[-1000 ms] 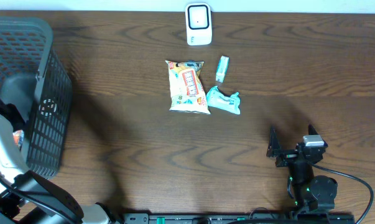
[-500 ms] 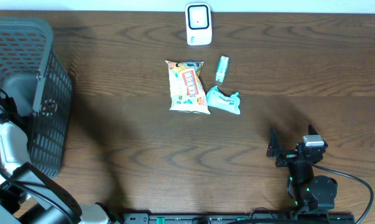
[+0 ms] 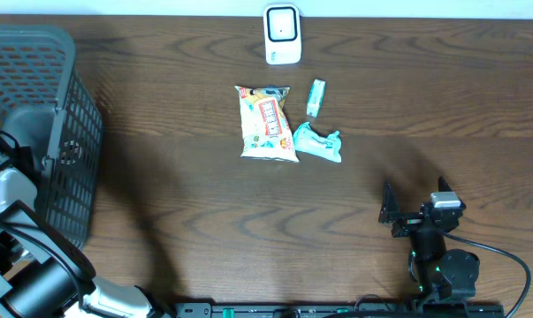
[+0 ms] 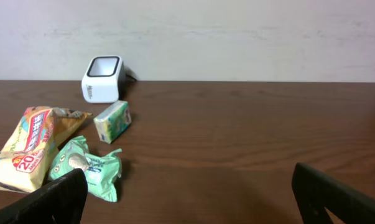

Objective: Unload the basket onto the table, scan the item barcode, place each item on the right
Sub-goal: 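Reach into the basket and grasp the orange Kleenex tissue pack, then carry the Kleenex pack to the scanner and release it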

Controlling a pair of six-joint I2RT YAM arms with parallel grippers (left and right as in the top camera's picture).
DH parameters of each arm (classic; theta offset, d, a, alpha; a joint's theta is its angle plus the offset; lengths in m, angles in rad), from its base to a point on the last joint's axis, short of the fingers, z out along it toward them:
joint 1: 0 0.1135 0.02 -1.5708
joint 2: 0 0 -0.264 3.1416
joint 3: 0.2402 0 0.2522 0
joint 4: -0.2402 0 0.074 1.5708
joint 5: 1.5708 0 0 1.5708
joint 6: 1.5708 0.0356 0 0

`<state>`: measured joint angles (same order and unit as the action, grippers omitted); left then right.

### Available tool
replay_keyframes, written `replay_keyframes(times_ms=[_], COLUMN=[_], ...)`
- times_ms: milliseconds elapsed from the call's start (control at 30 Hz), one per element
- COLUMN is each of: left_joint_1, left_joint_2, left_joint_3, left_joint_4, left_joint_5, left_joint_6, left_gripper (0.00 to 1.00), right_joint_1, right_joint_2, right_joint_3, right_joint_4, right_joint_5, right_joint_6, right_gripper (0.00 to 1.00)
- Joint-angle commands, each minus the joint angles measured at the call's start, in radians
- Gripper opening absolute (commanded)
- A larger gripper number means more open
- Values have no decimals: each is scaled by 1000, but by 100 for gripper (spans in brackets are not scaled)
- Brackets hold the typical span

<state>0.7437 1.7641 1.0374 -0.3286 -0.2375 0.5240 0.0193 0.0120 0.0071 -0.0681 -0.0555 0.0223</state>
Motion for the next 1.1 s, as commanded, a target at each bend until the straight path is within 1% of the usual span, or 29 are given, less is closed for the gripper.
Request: replay_keyframes(times_ms=[0, 100, 167, 300, 467, 667, 733, 800, 900, 967, 1067], left_joint_1=[33, 60, 74, 88, 79, 69, 68, 68, 63, 40, -56], left_joint_2=[35, 35, 35, 35, -6, -261, -357, -477, -617, -689, -766], left_joint_3=[-14, -14, -14, -14, 0, 99, 113, 113, 113, 113, 113], left_joint_4=[3, 3, 2, 2, 3, 18, 49, 98, 140, 160, 193], left_joint_5=[16, 17, 21, 89, 203, 349, 362, 362, 365, 371, 449], left_joint_6=[7, 6, 5, -47, -112, -476, -611, -791, -989, -1072, -1107], left_gripper=[52, 36, 28, 8, 7, 7, 7, 7, 7, 7, 7], right_joint_1=[6, 6, 6, 6, 6, 6, 6, 6, 6, 6, 6], right_joint_2=[-5, -5, -5, -5, -5, -5, -5, -5, -5, -5, -5], right_joint_3=[-1, -1, -1, -1, -1, -1, -1, -1, -1, -1, -1], right_joint_4=[-3, -3, -3, -4, -3, -4, -4, -3, -3, -3, -3], right_joint_5=[0, 0, 0, 0, 0, 0, 0, 0, 0, 0, 0], right_joint_6=[14, 14, 14, 14, 14, 14, 14, 14, 14, 14, 14], right_gripper=[99, 99, 99, 99, 99, 99, 99, 99, 99, 99, 99])
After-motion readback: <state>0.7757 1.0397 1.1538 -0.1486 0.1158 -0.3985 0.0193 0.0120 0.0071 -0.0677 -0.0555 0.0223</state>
